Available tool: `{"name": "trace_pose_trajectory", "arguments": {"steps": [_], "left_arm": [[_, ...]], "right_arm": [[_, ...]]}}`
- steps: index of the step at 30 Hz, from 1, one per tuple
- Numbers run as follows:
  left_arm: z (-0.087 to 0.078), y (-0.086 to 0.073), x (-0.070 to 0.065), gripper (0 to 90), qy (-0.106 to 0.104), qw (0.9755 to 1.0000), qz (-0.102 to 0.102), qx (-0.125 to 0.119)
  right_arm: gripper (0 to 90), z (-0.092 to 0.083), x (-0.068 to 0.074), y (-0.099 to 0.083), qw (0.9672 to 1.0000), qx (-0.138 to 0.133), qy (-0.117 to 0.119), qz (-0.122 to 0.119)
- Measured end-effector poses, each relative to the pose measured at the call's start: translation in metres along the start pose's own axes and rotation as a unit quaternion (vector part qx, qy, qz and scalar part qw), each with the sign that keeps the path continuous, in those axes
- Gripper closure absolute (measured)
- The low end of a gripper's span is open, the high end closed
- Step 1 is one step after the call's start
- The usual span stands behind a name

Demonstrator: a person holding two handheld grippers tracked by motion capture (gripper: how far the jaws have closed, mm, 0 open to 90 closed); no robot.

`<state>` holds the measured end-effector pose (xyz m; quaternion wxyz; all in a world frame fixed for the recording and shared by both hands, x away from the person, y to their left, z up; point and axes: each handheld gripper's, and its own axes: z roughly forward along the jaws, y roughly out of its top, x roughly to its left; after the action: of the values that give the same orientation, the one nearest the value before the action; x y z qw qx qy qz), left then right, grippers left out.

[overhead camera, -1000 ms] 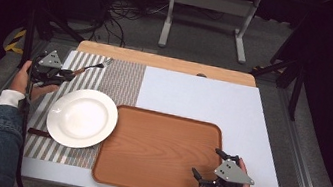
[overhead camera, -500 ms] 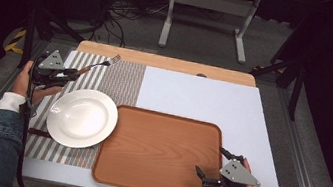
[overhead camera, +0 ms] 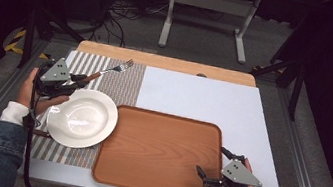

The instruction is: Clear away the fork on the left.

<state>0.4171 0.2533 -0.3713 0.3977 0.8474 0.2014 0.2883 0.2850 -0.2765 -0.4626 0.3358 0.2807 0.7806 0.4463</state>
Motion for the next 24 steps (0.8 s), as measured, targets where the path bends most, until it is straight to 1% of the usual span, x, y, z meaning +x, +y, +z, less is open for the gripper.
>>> {"name": "trace_pose_trajectory", "arguments": {"steps": [1, 3, 4, 6, 7, 8, 10, 11, 12, 13, 14, 15, 16, 17, 18, 20, 21, 22, 23, 24], "left_arm": [[0.000, 0.002, -0.003, 76.1, -0.001, 1.0000, 0.003, -0.004], [-0.002, 0.007, -0.014, 76.1, -0.009, 0.9999, 0.008, -0.012], [-0.002, 0.009, -0.022, 76.1, -0.013, 0.9997, 0.014, -0.015], [-0.002, 0.012, -0.034, 76.1, -0.024, 0.9993, 0.018, -0.022], [-0.001, 0.014, -0.041, 76.1, -0.030, 0.9991, 0.021, -0.022], [0.000, 0.015, -0.049, 76.1, -0.031, 0.9990, 0.027, -0.017], [0.003, 0.017, -0.065, 76.1, -0.046, 0.9981, 0.039, -0.011], [0.003, 0.017, -0.065, 76.1, -0.046, 0.9981, 0.039, -0.011], [0.005, 0.018, -0.078, 76.1, -0.057, 0.9975, 0.041, -0.007], [0.007, 0.018, -0.084, 76.1, -0.060, 0.9973, 0.042, -0.004], [0.008, 0.018, -0.090, 76.1, -0.057, 0.9973, 0.046, -0.001], [0.009, 0.018, -0.095, 76.1, -0.063, 0.9971, 0.044, 0.000], [0.011, 0.017, -0.101, 76.1, -0.073, 0.9965, 0.040, 0.002], [0.013, 0.016, -0.108, 76.1, -0.072, 0.9967, 0.036, 0.007], [0.013, 0.016, -0.108, 76.1, -0.072, 0.9967, 0.036, 0.007], [0.019, 0.013, -0.127, 76.1, -0.083, 0.9957, 0.038, 0.017], [0.021, 0.013, -0.133, 76.1, -0.081, 0.9954, 0.044, 0.024], [0.022, 0.013, -0.137, 76.1, -0.090, 0.9943, 0.048, 0.029], [0.024, 0.013, -0.140, 76.1, -0.095, 0.9938, 0.049, 0.032], [0.024, 0.013, -0.140, 76.1, -0.095, 0.9938, 0.049, 0.032]], "right_arm": [[5.3, 0.000, 0.000, 0.000, 1.0000, -0.001, 0.000, 0.001], [5.3, 0.000, -0.001, 0.000, 1.0000, -0.001, -0.002, 0.003], [5.3, -0.001, -0.001, 0.000, 1.0000, -0.002, -0.002, 0.003], [5.3, -0.002, -0.001, 0.001, 1.0000, -0.005, -0.003, 0.004], [5.3, -0.002, -0.001, 0.000, 1.0000, -0.005, -0.003, 0.004], [5.3, -0.002, -0.001, 0.000, 1.0000, -0.006, -0.004, 0.005], [5.3, -0.002, -0.002, 0.000, 0.9999, -0.006, -0.005, 0.007], [5.3, -0.003, -0.003, 0.000, 0.9999, -0.006, -0.006, 0.008], [5.3, -0.003, -0.003, 0.000, 0.9999, -0.006, -0.007, 0.009], [5.3, -0.003, -0.003, 0.000, 0.9999, -0.006, -0.009, 0.011], [5.3, -0.003, -0.004, 0.000, 0.9999, -0.006, -0.009, 0.011], [5.3, -0.003, -0.004, 0.000, 0.9999, -0.006, -0.010, 0.011], [5.3, -0.003, -0.004, 0.000, 0.9999, -0.005, -0.010, 0.011], [5.3, -0.003, -0.004, -0.001, 0.9999, -0.005, -0.011, 0.011], [5.3, -0.002, -0.004, -0.001, 0.9999, -0.005, -0.011, 0.011], [5.3, -0.002, -0.004, -0.001, 0.9998, -0.004, -0.012, 0.013], [5.3, -0.002, -0.004, -0.001, 0.9998, -0.004, -0.012, 0.013], [5.3, -0.002, -0.004, -0.001, 0.9998, -0.004, -0.012, 0.013], [5.3, -0.002, -0.005, -0.001, 0.9998, -0.004, -0.012, 0.013], [5.3, -0.003, -0.005, -0.002, 0.9998, -0.004, -0.012, 0.013]]}}
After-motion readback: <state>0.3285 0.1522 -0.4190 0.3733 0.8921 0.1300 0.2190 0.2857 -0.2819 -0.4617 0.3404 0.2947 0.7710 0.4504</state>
